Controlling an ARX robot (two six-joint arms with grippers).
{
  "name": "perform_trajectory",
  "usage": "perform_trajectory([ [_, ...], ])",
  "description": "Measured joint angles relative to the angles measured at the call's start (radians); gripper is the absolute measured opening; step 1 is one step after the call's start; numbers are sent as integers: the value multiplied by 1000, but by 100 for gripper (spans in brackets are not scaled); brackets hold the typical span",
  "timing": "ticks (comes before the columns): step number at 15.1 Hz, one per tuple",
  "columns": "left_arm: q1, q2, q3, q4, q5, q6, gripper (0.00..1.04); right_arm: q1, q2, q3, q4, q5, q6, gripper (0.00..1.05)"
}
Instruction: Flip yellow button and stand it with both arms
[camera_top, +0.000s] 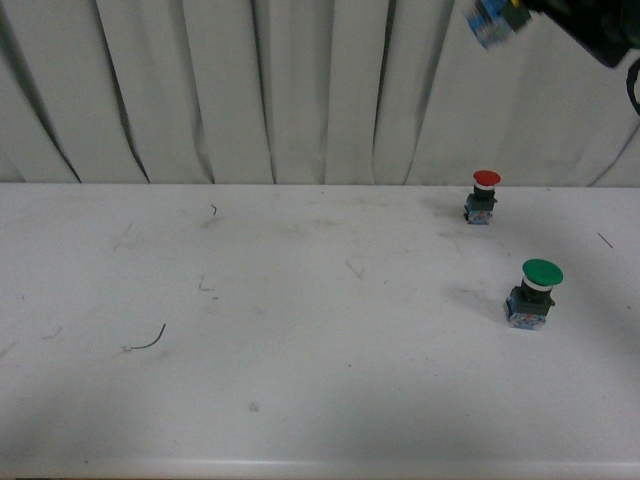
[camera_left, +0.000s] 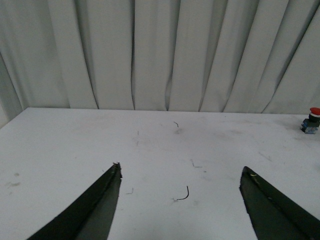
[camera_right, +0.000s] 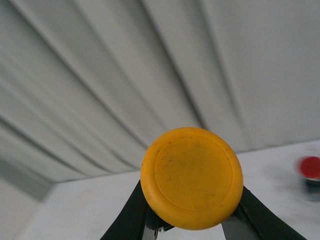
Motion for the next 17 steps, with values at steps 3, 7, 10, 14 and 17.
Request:
perform_trajectory([
  [3,0,0,0,0,0,2,101,-77,76,58,-200,201,-322,29],
  [7,0,0,0,0,0,2,98,-116,137,163,-317,318,-481,29],
  [10,0,0,0,0,0,2,98,-115,180,188,-356,355,-495,29],
  [14,0,0,0,0,0,2,98,-74,268,251,-410,475,-459,29],
  [17,0,0,0,0,0,2,98,-21,363,312,-472,568,-391,29],
])
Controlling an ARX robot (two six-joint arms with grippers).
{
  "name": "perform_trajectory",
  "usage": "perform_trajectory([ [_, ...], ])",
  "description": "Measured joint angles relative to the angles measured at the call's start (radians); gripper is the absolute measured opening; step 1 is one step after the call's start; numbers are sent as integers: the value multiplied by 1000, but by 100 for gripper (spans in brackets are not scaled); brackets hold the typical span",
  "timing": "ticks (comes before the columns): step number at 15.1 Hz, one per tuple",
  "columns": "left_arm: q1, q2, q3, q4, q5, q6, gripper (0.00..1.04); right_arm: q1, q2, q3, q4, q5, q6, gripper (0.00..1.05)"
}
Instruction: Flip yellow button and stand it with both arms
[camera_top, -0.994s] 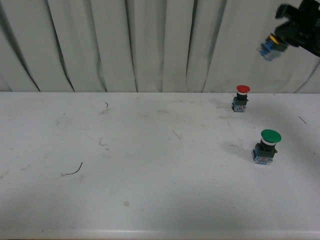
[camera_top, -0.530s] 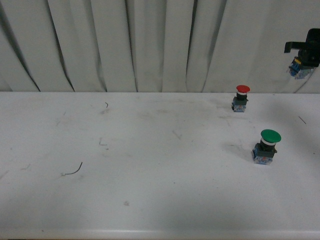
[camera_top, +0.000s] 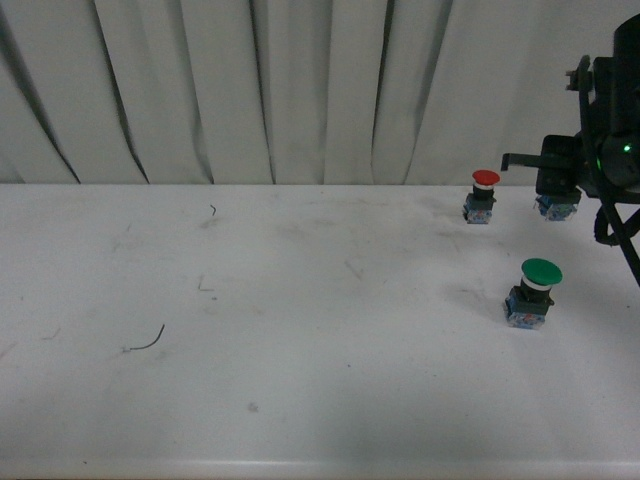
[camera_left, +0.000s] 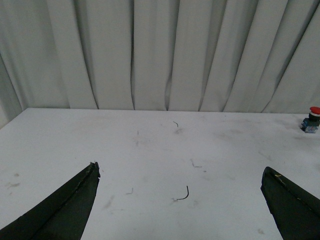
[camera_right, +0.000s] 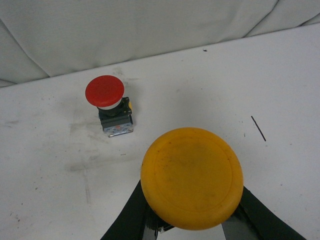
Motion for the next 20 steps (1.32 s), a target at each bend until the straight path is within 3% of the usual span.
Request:
perform_trajectory([
  [3,0,0,0,0,0,0,98,24,73,84,-68,71,91,29],
  [7,0,0,0,0,0,0,98,34,151,191,-153,77,169,29],
  [20,0,0,0,0,0,0,98,88,228,260,-178,81,153,29],
])
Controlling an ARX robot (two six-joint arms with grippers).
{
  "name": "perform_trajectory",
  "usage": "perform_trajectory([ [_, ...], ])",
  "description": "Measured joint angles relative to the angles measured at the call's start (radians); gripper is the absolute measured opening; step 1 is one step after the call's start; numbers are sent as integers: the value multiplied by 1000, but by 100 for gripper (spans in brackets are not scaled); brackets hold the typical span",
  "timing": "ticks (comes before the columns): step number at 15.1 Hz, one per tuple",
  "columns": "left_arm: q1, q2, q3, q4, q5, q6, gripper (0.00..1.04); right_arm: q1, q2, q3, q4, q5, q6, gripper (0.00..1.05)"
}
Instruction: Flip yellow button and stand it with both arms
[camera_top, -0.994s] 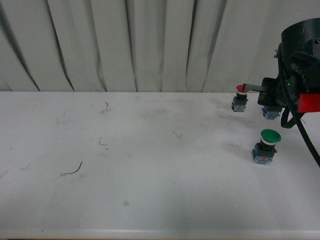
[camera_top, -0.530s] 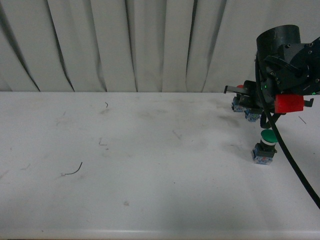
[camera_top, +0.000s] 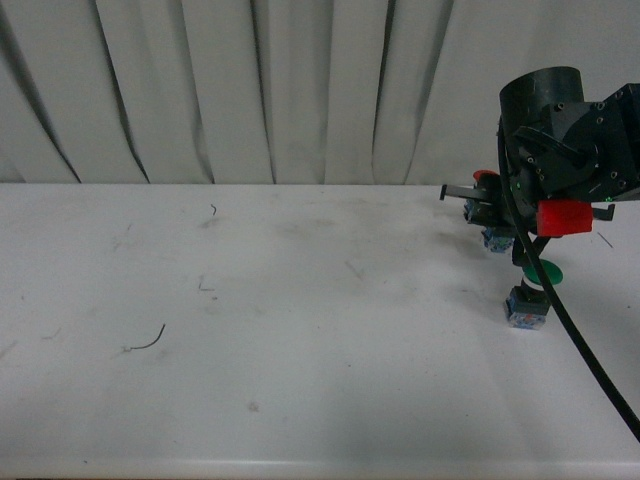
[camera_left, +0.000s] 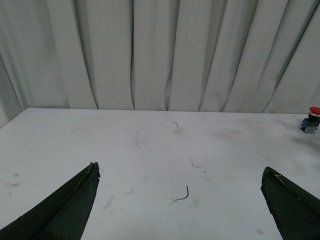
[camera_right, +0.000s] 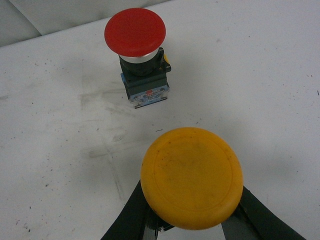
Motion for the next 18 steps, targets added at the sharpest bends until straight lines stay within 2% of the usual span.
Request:
perform_trajectory([
  [13,0,0,0,0,0,0,98,-14,17,0,-12,-2,-40,29],
  [14,0,0,0,0,0,0,98,-14,17,0,-13,-3,-44,32],
  [18,0,0,0,0,0,0,98,-14,17,0,-13,-4,-43,77],
])
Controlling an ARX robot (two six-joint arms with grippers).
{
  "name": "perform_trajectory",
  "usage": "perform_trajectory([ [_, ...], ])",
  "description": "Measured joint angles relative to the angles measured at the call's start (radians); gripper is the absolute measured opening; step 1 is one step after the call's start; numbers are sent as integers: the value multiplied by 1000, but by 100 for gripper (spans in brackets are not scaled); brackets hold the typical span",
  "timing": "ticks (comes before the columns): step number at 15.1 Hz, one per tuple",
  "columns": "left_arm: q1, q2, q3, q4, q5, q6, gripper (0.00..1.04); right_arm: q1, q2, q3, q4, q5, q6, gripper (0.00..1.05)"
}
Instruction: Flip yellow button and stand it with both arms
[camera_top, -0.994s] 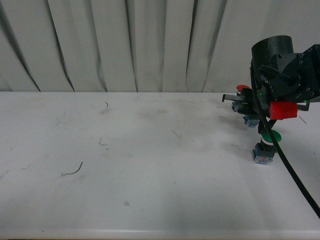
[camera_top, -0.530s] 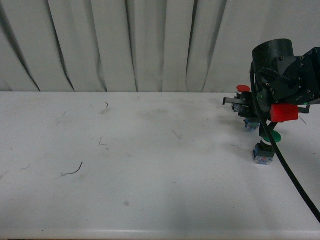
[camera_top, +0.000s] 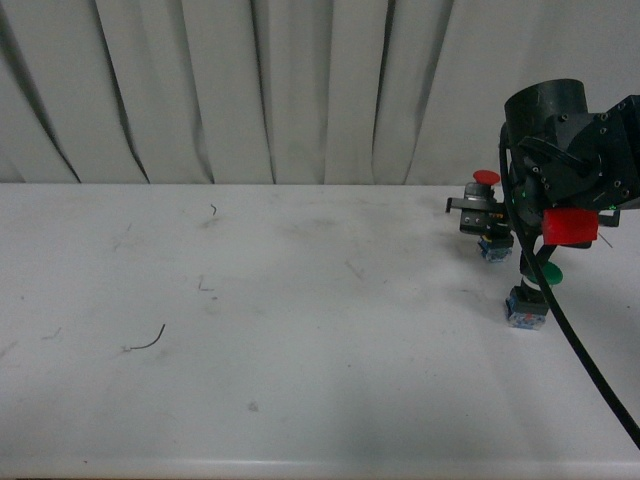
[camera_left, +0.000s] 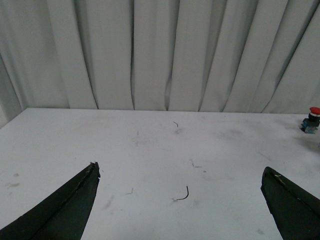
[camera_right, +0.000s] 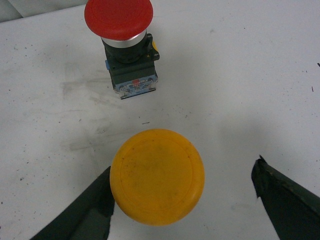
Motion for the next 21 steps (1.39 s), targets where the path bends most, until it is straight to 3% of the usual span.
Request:
perform_trajectory([
  [2,0,0,0,0,0,0,98,0,0,0,0,-1,1,98],
  [10,0,0,0,0,0,0,98,-3,-53,-40,58,-77,18,98],
  [15,0,0,0,0,0,0,98,-6,-433,-359,383,-213,10,98],
  [17,0,0,0,0,0,0,98,-24,-706,-662,650,-233,-128,80],
  [21,0,0,0,0,0,0,98,-67,-1300,-1227,629,-258,-248,30],
])
